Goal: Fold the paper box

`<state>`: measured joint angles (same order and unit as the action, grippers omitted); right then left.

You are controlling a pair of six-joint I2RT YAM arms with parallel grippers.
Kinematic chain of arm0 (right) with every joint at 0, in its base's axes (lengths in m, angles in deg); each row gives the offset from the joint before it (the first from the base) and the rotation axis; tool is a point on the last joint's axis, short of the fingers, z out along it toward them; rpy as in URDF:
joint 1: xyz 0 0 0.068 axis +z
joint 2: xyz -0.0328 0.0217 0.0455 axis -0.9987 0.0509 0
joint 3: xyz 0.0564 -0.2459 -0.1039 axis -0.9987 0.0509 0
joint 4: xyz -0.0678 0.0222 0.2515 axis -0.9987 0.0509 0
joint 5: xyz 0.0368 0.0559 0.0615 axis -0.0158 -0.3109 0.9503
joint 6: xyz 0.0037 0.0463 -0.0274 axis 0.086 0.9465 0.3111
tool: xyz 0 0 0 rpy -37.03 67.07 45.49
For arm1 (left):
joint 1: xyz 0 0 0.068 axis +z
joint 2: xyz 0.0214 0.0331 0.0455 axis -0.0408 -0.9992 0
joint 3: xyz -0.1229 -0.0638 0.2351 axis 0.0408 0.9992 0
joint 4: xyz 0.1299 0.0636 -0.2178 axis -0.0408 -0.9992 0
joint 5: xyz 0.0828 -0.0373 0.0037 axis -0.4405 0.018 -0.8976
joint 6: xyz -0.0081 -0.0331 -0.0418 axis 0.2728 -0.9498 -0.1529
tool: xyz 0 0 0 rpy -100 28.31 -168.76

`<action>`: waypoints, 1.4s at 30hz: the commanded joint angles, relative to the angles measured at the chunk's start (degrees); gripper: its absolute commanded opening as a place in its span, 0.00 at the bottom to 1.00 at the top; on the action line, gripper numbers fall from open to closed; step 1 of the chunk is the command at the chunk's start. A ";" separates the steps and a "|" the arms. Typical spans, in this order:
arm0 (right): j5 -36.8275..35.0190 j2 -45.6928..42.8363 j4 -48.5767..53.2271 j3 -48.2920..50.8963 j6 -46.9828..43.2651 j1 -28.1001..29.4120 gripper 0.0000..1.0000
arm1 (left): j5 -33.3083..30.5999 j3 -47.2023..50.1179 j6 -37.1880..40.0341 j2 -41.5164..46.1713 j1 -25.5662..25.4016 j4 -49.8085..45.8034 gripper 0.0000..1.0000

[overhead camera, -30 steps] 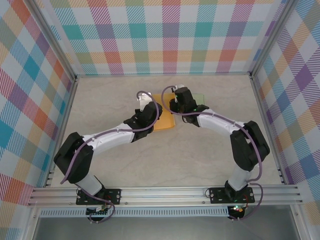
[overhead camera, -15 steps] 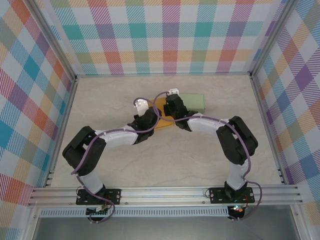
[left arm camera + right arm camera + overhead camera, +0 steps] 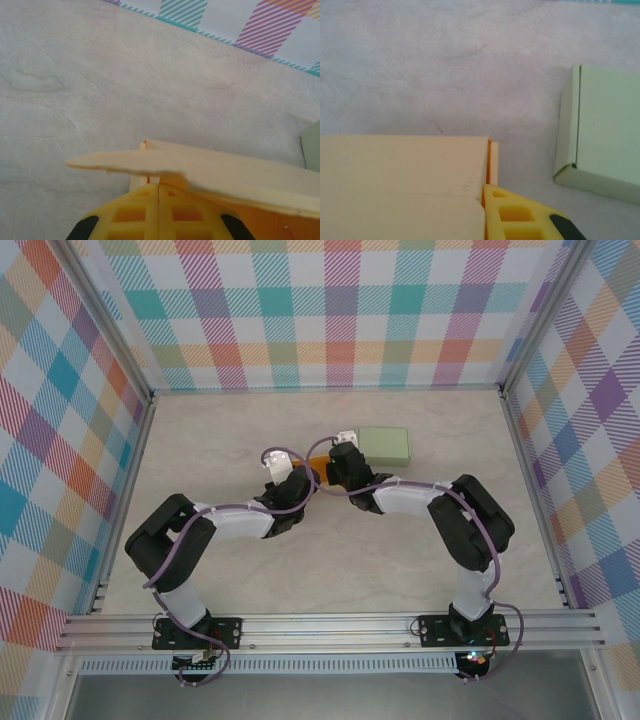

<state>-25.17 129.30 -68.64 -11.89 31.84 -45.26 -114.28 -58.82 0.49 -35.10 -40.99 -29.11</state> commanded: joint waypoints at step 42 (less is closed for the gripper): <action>5.05 -18.35 8.00 14.47 5.65 0.89 0.70 | 6.13 10.27 -0.03 47.08 -6.96 -40.00 1.00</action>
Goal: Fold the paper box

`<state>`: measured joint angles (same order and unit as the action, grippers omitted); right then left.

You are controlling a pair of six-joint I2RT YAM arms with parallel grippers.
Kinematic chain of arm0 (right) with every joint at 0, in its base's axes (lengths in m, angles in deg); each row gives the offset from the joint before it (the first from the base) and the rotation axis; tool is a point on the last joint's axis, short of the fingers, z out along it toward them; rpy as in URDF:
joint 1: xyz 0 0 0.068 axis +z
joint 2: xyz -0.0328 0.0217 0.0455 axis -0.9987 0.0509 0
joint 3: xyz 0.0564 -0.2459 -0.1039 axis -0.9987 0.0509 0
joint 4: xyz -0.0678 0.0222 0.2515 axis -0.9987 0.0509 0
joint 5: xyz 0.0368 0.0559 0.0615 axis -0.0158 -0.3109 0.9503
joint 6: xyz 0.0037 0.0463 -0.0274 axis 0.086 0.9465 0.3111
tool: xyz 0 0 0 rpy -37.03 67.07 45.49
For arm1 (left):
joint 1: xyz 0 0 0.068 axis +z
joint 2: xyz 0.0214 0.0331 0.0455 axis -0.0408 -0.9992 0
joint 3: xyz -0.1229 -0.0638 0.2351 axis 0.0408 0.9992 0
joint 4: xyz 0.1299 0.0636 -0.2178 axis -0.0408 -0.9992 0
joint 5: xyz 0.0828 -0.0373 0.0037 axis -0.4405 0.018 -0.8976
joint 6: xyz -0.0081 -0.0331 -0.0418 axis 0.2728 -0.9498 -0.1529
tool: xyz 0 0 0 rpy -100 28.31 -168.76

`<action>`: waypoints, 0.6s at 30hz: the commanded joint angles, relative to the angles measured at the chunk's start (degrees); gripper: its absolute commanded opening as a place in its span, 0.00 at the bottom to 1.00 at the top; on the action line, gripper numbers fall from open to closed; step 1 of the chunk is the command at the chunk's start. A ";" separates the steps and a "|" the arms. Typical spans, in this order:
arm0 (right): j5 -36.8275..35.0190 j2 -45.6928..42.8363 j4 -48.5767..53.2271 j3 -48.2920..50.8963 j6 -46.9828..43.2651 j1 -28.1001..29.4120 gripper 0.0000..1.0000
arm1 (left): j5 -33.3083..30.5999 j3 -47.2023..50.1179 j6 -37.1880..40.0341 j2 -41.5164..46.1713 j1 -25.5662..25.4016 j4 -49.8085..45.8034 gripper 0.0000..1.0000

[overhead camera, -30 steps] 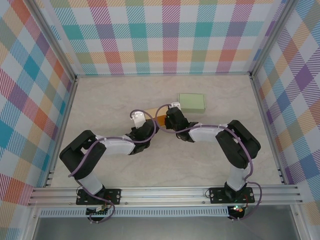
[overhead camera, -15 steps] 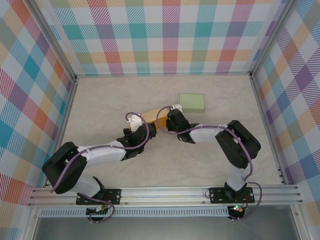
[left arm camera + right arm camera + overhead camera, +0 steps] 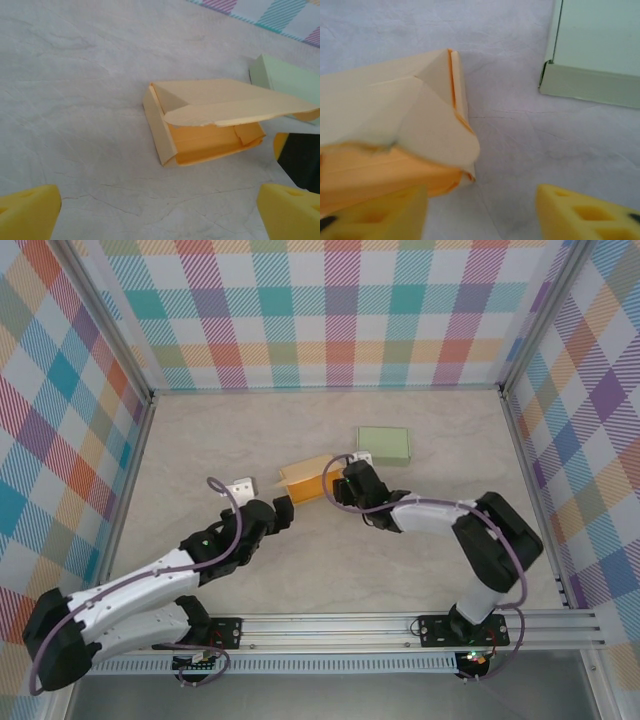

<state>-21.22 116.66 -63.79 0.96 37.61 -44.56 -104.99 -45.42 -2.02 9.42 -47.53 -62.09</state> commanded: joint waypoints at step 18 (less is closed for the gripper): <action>5.12 -0.61 33.54 -28.21 -7.54 -2.31 1.00 | 6.90 -27.33 16.36 -27.86 13.78 -6.48 1.00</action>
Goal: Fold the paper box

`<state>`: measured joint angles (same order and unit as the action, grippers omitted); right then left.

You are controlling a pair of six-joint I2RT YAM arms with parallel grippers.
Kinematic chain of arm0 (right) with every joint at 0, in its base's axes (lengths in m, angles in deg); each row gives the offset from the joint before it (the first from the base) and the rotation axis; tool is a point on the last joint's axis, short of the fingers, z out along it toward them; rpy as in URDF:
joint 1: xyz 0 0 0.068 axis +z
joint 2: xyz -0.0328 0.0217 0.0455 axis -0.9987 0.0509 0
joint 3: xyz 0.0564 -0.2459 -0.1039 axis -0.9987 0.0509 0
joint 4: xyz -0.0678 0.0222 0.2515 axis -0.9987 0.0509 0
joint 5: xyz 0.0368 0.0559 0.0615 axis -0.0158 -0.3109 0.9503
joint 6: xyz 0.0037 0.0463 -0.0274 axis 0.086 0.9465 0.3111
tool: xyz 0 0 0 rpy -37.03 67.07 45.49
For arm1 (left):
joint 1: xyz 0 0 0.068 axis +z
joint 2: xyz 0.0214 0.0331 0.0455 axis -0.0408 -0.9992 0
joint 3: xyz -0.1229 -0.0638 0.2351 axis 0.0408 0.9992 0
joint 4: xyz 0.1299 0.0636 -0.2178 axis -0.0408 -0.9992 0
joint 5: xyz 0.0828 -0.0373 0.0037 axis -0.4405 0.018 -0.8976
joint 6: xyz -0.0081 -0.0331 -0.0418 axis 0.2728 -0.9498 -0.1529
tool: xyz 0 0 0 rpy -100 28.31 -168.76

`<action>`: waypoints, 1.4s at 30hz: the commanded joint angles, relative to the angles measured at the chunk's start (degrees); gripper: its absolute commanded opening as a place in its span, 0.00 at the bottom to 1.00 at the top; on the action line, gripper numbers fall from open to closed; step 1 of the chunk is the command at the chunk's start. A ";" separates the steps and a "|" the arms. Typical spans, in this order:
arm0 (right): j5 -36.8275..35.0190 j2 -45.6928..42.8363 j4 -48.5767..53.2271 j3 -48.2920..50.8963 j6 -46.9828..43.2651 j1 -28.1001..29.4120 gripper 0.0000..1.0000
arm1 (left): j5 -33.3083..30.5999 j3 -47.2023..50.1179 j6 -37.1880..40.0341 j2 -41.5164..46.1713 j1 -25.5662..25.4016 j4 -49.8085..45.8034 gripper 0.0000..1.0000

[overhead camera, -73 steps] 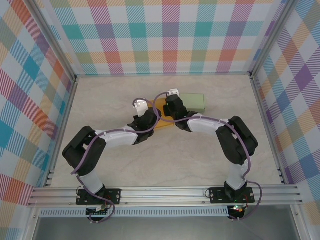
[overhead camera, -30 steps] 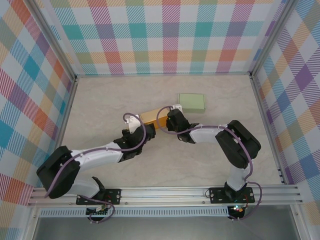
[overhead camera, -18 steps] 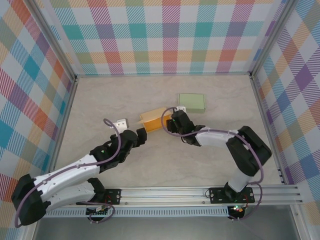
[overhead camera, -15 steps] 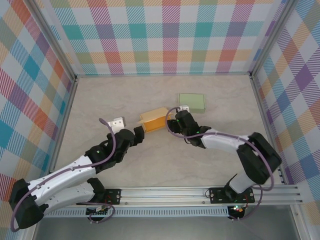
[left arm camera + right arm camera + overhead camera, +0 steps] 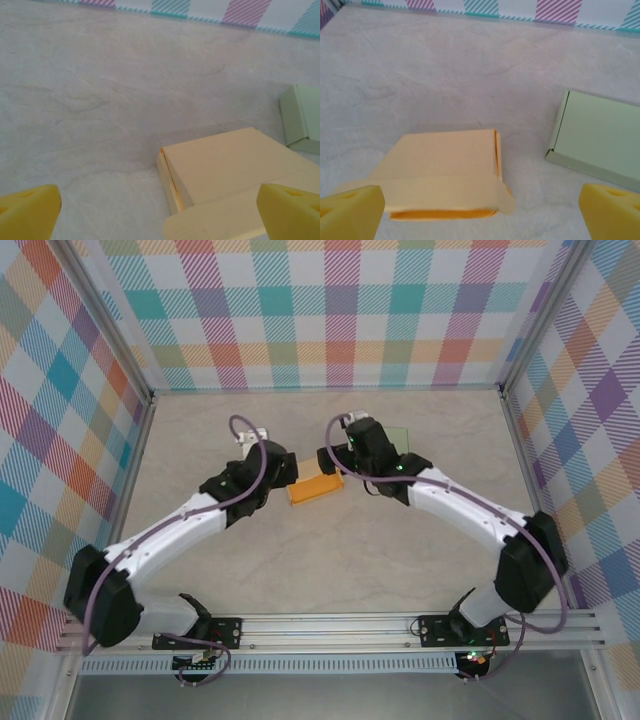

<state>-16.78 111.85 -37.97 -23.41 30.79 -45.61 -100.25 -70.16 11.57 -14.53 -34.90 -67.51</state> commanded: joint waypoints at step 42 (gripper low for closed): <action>47.66 21.51 -14.97 2.44 11.45 -15.88 0.90 | 16.65 10.30 -11.51 -8.62 7.73 11.04 0.71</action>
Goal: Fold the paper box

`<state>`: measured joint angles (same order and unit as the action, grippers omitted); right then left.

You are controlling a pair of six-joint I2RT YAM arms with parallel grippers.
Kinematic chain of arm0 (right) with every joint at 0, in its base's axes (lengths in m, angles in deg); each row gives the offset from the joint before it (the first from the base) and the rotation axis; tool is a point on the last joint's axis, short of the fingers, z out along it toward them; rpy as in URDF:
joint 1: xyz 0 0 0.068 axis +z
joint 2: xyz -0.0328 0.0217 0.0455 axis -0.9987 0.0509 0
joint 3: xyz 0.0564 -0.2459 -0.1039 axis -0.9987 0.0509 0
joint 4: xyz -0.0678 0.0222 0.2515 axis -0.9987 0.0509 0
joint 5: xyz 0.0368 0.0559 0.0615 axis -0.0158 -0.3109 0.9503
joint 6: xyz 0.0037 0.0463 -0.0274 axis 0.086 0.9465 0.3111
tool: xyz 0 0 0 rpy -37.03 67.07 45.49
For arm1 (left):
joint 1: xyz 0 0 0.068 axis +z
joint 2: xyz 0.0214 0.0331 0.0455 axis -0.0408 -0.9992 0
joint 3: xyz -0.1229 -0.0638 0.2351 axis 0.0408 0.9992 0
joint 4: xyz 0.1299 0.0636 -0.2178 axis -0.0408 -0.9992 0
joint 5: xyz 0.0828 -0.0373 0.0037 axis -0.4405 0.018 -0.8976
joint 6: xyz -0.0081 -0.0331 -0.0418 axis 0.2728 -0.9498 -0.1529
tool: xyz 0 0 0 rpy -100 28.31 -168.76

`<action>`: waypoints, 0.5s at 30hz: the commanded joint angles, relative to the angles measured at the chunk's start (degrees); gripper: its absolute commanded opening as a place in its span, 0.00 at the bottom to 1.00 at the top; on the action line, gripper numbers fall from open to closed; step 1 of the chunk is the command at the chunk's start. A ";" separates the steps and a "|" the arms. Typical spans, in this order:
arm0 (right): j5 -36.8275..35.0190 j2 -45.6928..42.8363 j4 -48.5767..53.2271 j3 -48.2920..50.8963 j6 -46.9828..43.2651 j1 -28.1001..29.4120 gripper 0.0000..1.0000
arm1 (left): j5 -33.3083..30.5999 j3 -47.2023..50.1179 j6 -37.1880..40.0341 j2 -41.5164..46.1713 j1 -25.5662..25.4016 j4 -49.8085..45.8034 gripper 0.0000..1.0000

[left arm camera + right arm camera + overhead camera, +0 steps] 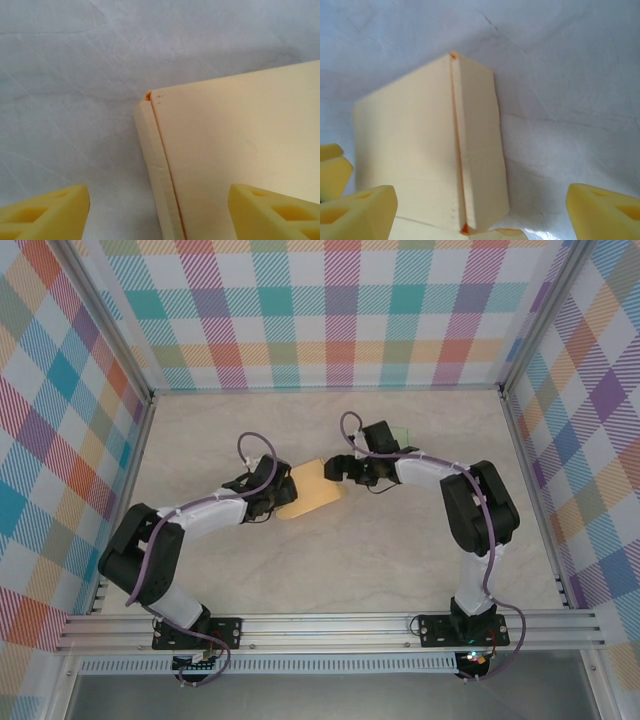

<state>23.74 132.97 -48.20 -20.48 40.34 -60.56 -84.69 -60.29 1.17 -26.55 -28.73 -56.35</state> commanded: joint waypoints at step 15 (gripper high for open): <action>11.65 7.54 -6.60 -2.41 6.16 -1.14 0.90 | 6.82 2.93 -4.27 -1.58 5.65 4.91 0.53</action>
<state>32.53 139.81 -52.82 -23.51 44.52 -62.13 -80.31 -58.56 -1.76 -26.97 -24.01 -53.72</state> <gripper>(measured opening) 0.901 0.535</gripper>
